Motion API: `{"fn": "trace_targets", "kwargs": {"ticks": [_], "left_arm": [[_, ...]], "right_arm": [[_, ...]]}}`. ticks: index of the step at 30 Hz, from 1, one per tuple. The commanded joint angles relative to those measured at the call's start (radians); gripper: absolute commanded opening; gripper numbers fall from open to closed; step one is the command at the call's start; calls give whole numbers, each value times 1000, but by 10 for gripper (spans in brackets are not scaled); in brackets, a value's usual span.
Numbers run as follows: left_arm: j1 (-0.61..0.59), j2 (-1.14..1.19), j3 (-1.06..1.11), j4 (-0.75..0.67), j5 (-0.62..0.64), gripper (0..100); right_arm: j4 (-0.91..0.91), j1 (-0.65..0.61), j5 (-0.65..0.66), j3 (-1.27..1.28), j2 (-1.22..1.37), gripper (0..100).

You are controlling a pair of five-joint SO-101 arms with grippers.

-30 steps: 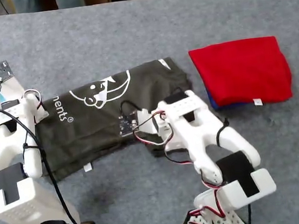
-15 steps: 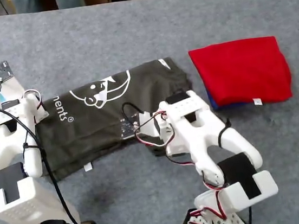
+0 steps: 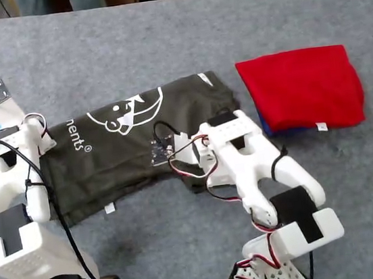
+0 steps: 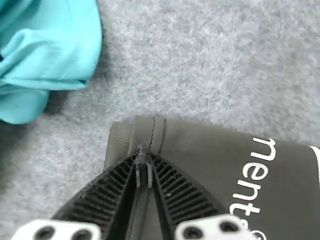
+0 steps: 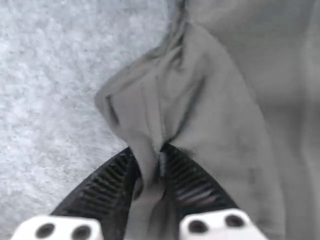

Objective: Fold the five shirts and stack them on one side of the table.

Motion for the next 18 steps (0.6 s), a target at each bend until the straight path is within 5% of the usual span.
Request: {"fn": "trace_targets", "kwargs": {"ticks": [1,6,12,18], "left_arm": [[-4,-54,1,-9,2,30],[-2,-54,-2,-11,2,30],[-2,-54,-1,-11,2,30],[-2,-54,-1,-11,2,30]], "right_arm": [[-8,0,-17,18,31,13],[31,38,-31,-67,30,13],[310,32,-64,-395,39,13],[400,20,-64,-714,217,14]]}}
